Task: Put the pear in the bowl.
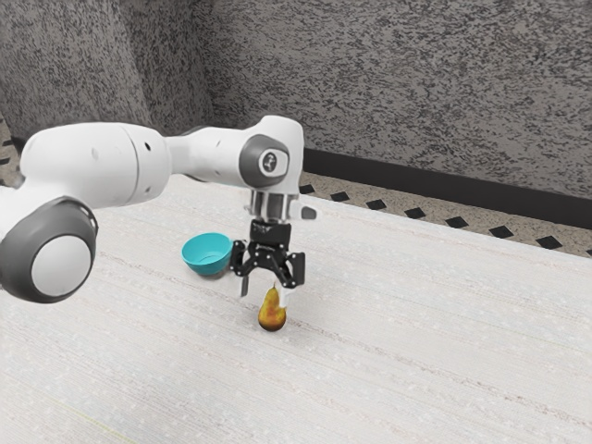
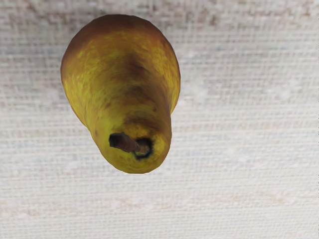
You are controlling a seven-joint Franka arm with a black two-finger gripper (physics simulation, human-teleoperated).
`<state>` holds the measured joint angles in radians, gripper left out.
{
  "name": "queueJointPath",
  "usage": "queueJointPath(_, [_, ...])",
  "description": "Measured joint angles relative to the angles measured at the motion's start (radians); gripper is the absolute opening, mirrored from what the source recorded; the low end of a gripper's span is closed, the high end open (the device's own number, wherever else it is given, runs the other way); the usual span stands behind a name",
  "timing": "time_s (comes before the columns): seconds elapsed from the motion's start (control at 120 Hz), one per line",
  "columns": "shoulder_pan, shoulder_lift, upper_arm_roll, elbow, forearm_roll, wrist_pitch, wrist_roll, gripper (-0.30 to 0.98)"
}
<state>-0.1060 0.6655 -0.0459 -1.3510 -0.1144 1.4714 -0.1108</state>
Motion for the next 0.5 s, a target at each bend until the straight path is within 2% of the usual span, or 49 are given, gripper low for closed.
queueJointPath(0.2, [0.003,0.079,0.006,0.086,0.004,0.005,-0.006,0.69])
queueJointPath(0.4, [0.006,0.099,0.010,0.131,0.022,0.005,0.000,0.69])
queueJointPath(0.5, [0.007,0.159,0.010,0.217,0.037,-0.016,0.006,0.69])
